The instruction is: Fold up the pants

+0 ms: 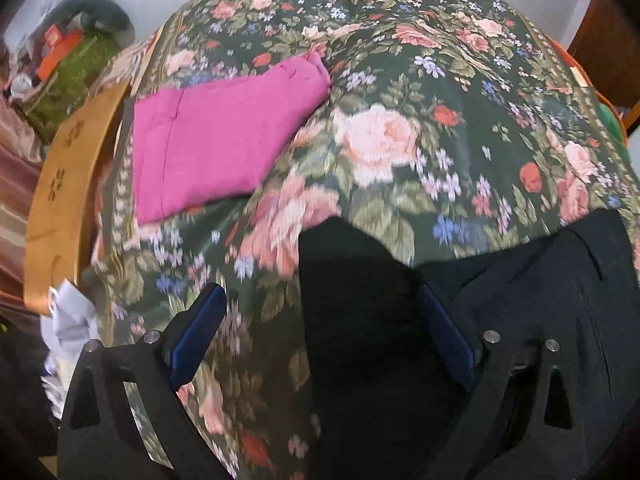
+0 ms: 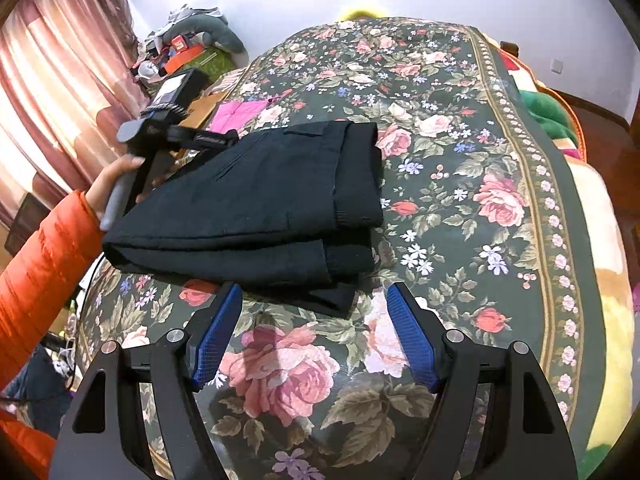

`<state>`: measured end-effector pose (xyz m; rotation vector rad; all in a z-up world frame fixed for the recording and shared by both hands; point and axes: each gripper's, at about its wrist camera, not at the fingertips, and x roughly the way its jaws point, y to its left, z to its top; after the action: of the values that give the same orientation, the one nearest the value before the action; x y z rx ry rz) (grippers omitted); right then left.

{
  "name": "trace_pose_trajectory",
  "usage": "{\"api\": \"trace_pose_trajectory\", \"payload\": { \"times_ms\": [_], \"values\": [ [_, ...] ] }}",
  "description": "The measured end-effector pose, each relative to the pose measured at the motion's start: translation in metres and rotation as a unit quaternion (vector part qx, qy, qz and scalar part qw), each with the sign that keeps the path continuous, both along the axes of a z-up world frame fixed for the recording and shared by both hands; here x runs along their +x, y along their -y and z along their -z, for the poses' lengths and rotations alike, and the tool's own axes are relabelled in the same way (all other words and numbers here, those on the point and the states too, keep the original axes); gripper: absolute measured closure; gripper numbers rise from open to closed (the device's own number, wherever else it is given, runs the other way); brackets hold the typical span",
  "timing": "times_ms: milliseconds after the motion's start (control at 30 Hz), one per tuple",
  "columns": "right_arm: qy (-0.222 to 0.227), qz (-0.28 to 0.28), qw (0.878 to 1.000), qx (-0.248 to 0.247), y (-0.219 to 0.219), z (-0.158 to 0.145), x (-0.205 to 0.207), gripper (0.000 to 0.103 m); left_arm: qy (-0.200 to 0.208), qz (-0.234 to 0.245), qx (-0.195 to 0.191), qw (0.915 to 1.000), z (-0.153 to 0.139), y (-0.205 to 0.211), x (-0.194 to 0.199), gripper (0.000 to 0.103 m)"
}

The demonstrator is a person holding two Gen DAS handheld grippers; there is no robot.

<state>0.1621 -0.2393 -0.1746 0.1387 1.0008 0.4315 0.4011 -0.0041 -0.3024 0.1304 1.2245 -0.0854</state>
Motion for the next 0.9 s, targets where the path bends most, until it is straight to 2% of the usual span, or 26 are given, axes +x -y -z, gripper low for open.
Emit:
{"api": "trace_pose_trajectory", "payload": {
  "times_ms": [200, 333, 433, 600, 733, 833, 867, 900],
  "values": [
    [0.016, -0.001, 1.000, 0.002, 0.000, -0.009, -0.007, 0.031, -0.007, -0.010, -0.010, 0.9999, -0.007, -0.018, -0.043, 0.006],
    [0.026, 0.004, 1.000, 0.001, 0.002, -0.015, -0.012, 0.031, -0.016, -0.023, -0.037, 0.9989, -0.016, -0.028, -0.077, 0.006],
    [0.038, 0.017, 0.999, 0.010, 0.008, -0.022, -0.016, 0.031, -0.012, -0.015, -0.050, 0.9985, -0.023, -0.027, -0.104, 0.006],
    [0.048, 0.043, 0.998, 0.022, 0.017, -0.029, -0.020, 0.031, 0.004, -0.014, -0.050, 0.9987, -0.034, -0.017, -0.138, 0.006],
    [0.050, 0.040, 0.998, 0.024, 0.014, -0.027, -0.023, 0.031, 0.004, -0.019, -0.086, 0.9961, -0.039, -0.015, -0.156, 0.005],
    [0.047, 0.032, 0.998, 0.017, 0.008, -0.021, -0.023, 0.031, 0.019, -0.011, -0.088, 0.9959, -0.044, -0.013, -0.166, 0.006],
    [0.045, 0.029, 0.998, 0.015, 0.006, -0.017, -0.022, 0.032, 0.023, -0.012, -0.089, 0.9957, -0.047, -0.014, -0.168, 0.009],
    [0.042, 0.027, 0.999, 0.013, 0.005, -0.014, -0.020, 0.032, 0.023, -0.011, -0.098, 0.9949, -0.050, -0.015, -0.169, 0.017]
  ]
}}
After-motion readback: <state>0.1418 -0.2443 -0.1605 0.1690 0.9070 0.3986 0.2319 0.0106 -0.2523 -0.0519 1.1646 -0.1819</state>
